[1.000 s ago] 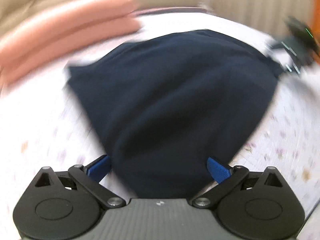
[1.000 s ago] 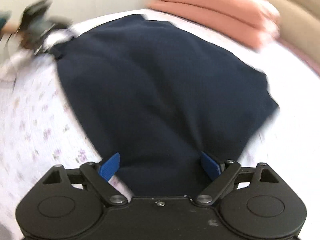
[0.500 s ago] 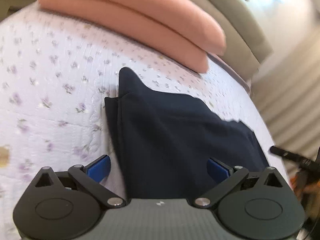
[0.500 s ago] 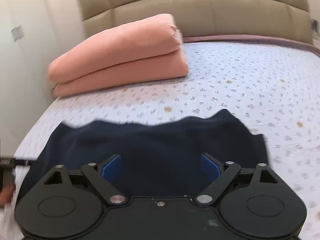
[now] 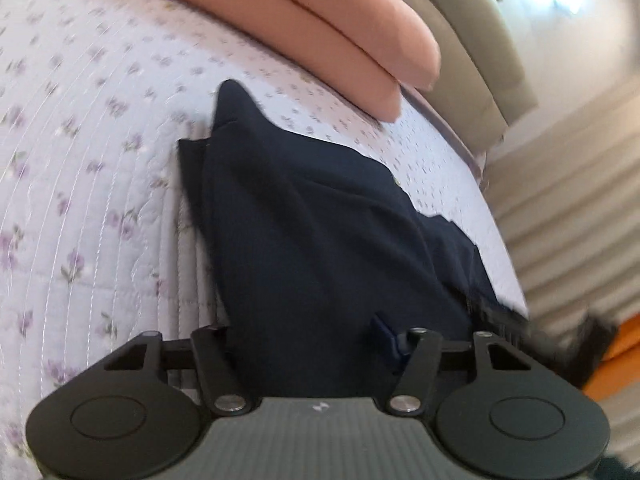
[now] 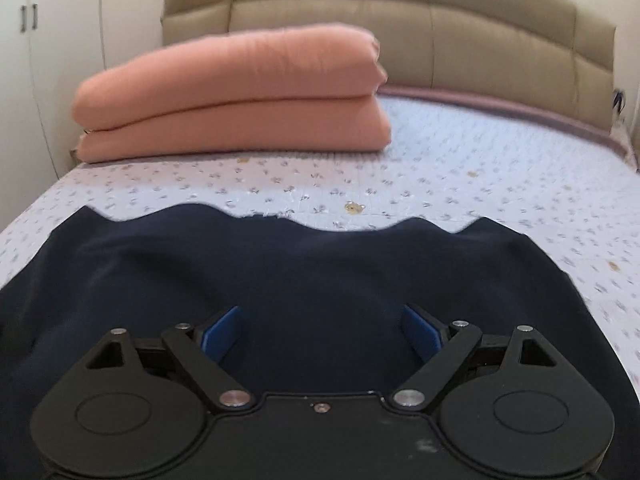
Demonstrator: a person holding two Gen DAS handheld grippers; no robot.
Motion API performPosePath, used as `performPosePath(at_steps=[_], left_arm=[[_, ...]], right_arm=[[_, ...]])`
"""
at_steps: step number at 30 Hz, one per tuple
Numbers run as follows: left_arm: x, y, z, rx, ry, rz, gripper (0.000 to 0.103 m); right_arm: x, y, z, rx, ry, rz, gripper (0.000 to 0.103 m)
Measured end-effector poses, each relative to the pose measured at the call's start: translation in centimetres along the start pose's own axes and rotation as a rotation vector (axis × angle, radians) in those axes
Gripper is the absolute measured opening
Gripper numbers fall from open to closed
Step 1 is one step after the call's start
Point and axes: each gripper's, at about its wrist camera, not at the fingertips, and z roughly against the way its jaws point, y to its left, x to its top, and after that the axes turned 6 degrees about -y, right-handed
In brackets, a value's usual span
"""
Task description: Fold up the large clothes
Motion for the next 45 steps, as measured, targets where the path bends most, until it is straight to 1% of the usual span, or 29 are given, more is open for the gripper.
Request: performPosePath(at_steps=[1,2,3,4,8,10,13,15,17,20,22,23,26,28,31,33,34,35,36,38,40,41,43,45], left_arm=[[-0.1,-0.1,0.0,0.004,-0.001,-0.002,0.059],[-0.2,-0.3,-0.1,0.012,-0.004,-0.011,0.056],[-0.3,-0.7,-0.2,0.028,-0.008,-0.030,0.049],[-0.4,-1.1,-0.2,0.043,-0.012,-0.051,0.030],[-1.2,-3.3,0.4,0.107,-0.083,-0.082,0.023],[-1.3,-4.3,1.1,0.103,-0.110,-0.068,0.022],[-0.9,-5.1,2.0,0.072,-0.122,-0.017,0.021],[-0.6,-6.0,2.4,0.066,-0.120,-0.022,0.021],[-0.3,-7.0,2.6,0.064,-0.113,-0.035,0.020],[0.0,-8.5,2.9,0.057,-0.109,-0.021,0.020],[0.1,-9.8,3.2,0.053,-0.119,-0.016,0.020],[0.0,-10.7,3.4,0.048,-0.129,-0.019,0.020],[-0.4,-13.8,3.7,0.052,-0.158,-0.044,0.020],[-0.6,-16.0,3.6,0.048,-0.163,-0.072,0.020],[-1.0,-19.8,3.0,0.055,-0.171,-0.124,0.020],[-1.2,-22.3,2.3,0.060,-0.173,-0.159,0.020],[-1.3,-23.5,1.8,0.067,-0.177,-0.187,0.020],[-1.4,-24.7,1.4,0.066,-0.184,-0.210,0.019],[-1.4,-26.0,1.0,0.054,-0.192,-0.227,0.018],[-1.5,-28.0,-0.5,0.043,-0.176,-0.236,0.019],[-1.9,-29.6,-2.4,0.035,-0.155,-0.252,0.019],[-2.2,-30.1,-3.4,0.030,-0.143,-0.251,0.019],[-2.8,-30.5,-5.5,0.005,-0.104,-0.212,0.018],[-3.6,-30.7,-7.6,-0.010,-0.080,-0.180,0.016]], right_arm=[[-0.5,0.0,0.8,0.002,-0.014,0.001,0.102],[-1.1,0.2,1.5,0.008,-0.021,0.016,0.102],[-1.5,0.6,2.1,0.004,-0.024,0.040,0.102],[-1.9,1.0,2.5,-0.003,-0.031,0.065,0.102],[-2.9,1.5,4.3,-0.004,-0.021,0.101,0.102],[-3.6,1.5,5.2,0.000,-0.013,0.128,0.102],[-5.2,1.4,6.7,0.003,-0.009,0.135,0.102],[-6.2,1.4,8.1,-0.013,-0.020,0.138,0.102],[-7.3,1.2,9.0,-0.008,0.006,0.123,0.102],[-8.9,1.0,10.4,-0.004,0.005,0.117,0.102],[-9.6,0.6,10.9,0.013,0.040,0.087,0.102],[-9.8,0.3,11.2,0.023,0.041,0.069,0.102],[-10.0,0.5,11.8,0.045,0.034,0.113,0.102],[-10.0,0.2,11.9,0.075,0.036,0.135,0.102],[-9.8,-0.9,12.2,0.139,0.057,0.111,0.102],[-9.5,-1.8,12.7,0.218,0.115,0.094,0.102],[-9.0,-2.8,12.9,0.269,0.153,0.072,0.102],[-8.3,-4.2,13.2,0.312,0.164,0.029,0.102],[-7.7,-5.8,13.5,0.329,0.164,-0.024,0.102],[-6.1,-9.4,13.9,0.308,0.149,-0.123,0.102],[-4.6,-13.9,13.8,0.295,0.129,-0.242,0.102],[-3.9,-16.0,13.4,0.311,0.130,-0.305,0.102],[-2.8,-19.9,12.3,0.357,0.137,-0.453,0.102],[-1.9,-23.6,10.4,0.448,0.143,-0.624,0.102]])
